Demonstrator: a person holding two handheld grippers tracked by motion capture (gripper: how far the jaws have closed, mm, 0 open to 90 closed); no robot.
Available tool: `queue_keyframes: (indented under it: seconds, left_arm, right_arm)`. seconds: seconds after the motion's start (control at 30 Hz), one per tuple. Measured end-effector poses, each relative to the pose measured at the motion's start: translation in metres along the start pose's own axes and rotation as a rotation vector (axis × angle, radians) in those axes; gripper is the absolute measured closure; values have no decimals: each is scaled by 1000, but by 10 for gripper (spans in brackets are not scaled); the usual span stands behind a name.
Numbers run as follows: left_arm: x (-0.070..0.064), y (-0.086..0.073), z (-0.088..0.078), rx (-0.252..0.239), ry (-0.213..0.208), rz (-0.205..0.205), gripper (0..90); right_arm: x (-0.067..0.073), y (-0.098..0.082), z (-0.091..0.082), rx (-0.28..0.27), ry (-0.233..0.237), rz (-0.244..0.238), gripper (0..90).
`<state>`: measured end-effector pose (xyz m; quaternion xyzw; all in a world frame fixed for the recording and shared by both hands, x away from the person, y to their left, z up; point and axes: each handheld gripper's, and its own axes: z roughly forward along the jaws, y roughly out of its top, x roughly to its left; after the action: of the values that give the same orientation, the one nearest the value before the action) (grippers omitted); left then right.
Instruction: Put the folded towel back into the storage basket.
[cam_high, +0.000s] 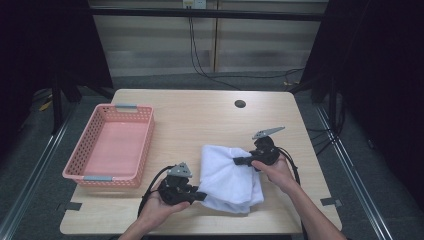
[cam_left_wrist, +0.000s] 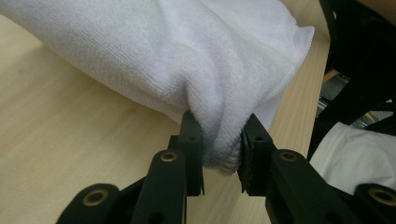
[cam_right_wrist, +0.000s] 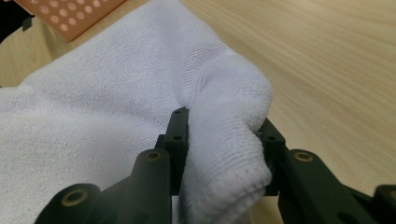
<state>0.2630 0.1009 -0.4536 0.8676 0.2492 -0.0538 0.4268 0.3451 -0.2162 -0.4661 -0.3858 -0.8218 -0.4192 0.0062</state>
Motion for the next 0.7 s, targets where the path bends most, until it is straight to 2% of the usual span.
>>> queue_keyframes:
  seconds: [0.13, 0.23, 0.7]
  left_arm:
    - [-1, 5, -12, -23, 11, 14, 747]
    - [0, 8, -21, -43, 19, 8, 747]
    - [21, 25, -67, -110, 70, 0, 752]
  right_arm:
    - [1, 10, -7, -29, 17, 3, 654]
    - [6, 20, -9, -31, 18, -13, 654]
    - [15, 76, -2, -65, 37, -53, 656]
